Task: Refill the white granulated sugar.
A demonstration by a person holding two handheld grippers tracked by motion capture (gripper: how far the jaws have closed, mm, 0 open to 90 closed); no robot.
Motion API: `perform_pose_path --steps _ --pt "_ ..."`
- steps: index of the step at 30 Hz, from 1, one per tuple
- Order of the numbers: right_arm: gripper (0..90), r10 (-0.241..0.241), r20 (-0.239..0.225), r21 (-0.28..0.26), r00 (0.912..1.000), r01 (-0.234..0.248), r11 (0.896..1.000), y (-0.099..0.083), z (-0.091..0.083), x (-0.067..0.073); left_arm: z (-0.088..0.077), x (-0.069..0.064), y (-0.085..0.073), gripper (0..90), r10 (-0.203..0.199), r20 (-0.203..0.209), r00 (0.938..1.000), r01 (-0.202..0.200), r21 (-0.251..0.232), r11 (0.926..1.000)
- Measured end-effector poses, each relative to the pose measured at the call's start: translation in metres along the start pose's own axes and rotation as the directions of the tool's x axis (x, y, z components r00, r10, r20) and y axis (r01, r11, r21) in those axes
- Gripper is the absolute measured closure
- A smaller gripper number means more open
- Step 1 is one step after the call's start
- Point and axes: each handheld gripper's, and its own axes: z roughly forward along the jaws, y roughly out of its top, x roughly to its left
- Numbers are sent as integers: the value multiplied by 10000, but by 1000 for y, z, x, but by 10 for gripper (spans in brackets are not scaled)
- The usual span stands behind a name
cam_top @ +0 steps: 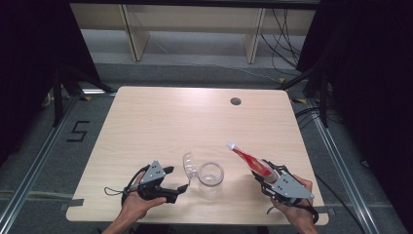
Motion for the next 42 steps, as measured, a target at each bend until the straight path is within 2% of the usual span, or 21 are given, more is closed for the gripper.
perform_pose_path --steps 1,2,4,5,6,8,12,13,15,17,23,28,29,30,31,32,33,35,38,41,42 --pt "521 -244 56 -6 9997 244 9997 1 0 -1 0 0 0 169 -3 -1 10000 3 -3 10000" --pt "521 -29 37 14 10000 29 10000 1 0 1 0 0 0 169 -9 -11 10000 9 -1 10000" --pt "521 -402 38 60 9992 402 9992 2 -2 3 0 0 0 168 -26 -19 10000 26 -15 10000" --pt "521 -327 -11 140 9995 327 9994 2 -2 5 0 1 0 169 18 -50 10000 -18 0 10000" --pt "521 -639 92 155 9979 638 9978 3 -2 6 0 1 0 169 10 -55 10000 -10 12 10000" --pt "521 -656 66 143 9978 655 9978 4 -3 9 0 1 0 169 19 -60 10000 -19 5 10000" --pt "522 -1623 309 343 9863 1613 9863 7 -4 14 0 1 0 169 33 -41 10000 -33 -68 10000" --pt "522 -1509 272 395 9882 1498 9879 7 -4 16 0 1 0 169 7 -49 10000 -8 -55 10000" --pt "522 -1808 254 398 9832 1797 9829 7 -3 17 0 0 -1 169 -107 -57 9999 107 -57 9999" --pt "522 -1797 283 512 9833 1782 9827 7 -2 19 0 -1 -1 169 -210 -41 9998 210 -111 9997" --pt "523 -2169 345 561 9756 2148 9750 8 -3 20 0 1 0 169 -6 -23 10000 6 -69 10000" --pt "523 -2687 457 663 9621 2655 9618 9 -4 23 0 0 0 169 -29 -48 10000 28 -65 10000" --pt "523 -3131 475 731 9485 3093 9482 10 -5 24 0 0 0 169 -38 -52 10000 38 -62 10000" --pt "523 -3340 527 802 9411 3294 9408 10 -5 25 0 1 -1 169 10 -40 10000 -11 -30 10000" --pt "524 -3312 554 838 9419 3262 9416 10 -5 26 0 0 -1 169 -6 -41 10000 6 -34 10000" --pt "524 -3513 483 827 9350 3468 9343 10 -5 26 0 0 -1 169 1 -41 10000 -1 -26 10000" --pt "524 -3496 590 846 9350 3443 9350 10 -6 28 0 0 -1 169 -30 -41 10000 30 -62 10000" --pt "524 -3960 540 898 9167 3905 9162 11 -6 29 0 1 -1 168 13 -64 10000 -13 -11 10000" --pt "524 -3995 736 927 9138 3926 9150 12 -8 31 0 0 -2 169 -162 -57 9999 162 -21 9999" --pt "525 -4523 841 1179 8879 4419 8893 12 -9 33 0 -1 -2 169 -190 -121 9997 190 -16 9998" --pt "525 -4851 804 1129 8708 4756 8724 13 -9 32 0 -1 -2 168 -184 -126 9998 184 -13 9998"
